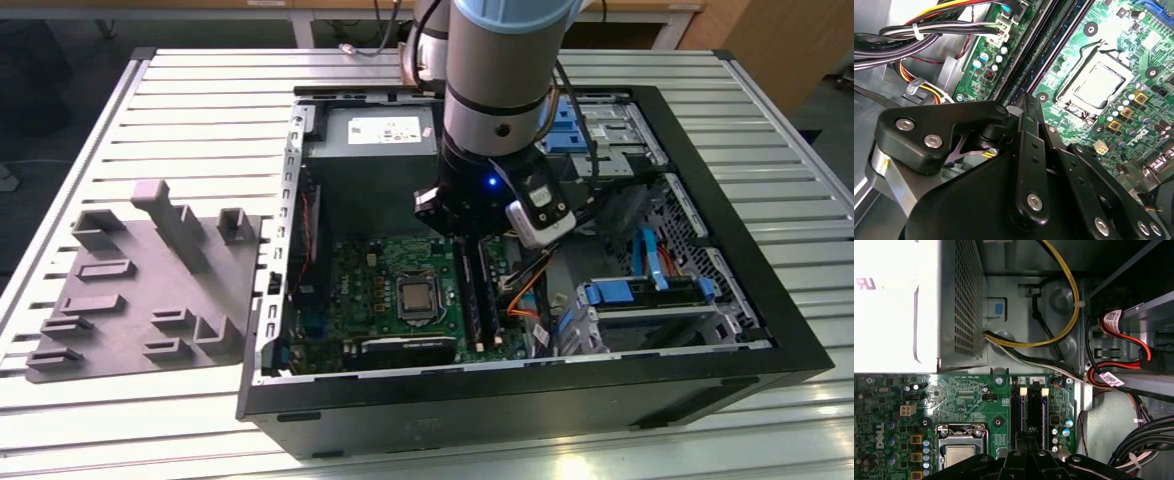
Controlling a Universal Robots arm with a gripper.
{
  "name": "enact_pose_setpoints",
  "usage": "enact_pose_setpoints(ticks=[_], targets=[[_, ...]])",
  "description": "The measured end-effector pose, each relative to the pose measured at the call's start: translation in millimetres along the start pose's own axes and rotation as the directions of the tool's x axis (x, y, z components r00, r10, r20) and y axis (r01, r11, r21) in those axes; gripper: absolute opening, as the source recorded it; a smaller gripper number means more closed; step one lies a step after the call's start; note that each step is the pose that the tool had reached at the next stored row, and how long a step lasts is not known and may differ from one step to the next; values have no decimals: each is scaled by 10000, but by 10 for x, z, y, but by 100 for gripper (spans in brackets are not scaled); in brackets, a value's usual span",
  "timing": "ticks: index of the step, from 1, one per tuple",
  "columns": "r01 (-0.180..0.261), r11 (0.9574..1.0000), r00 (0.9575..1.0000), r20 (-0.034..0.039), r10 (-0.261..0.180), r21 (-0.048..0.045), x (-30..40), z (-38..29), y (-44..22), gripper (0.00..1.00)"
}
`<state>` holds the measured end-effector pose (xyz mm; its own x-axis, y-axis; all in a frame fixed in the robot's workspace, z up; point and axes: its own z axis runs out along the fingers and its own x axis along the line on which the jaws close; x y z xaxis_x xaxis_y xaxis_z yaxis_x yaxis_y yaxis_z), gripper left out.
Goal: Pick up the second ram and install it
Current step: 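Press down the second ram until it locks into place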
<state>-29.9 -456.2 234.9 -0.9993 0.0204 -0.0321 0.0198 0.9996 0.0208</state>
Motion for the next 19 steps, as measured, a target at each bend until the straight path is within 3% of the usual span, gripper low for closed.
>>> enact_pose_setpoints(ticks=[19], targets=[[0, 10000, 10000, 0, 0, -1, -1, -1, -58, 11]])
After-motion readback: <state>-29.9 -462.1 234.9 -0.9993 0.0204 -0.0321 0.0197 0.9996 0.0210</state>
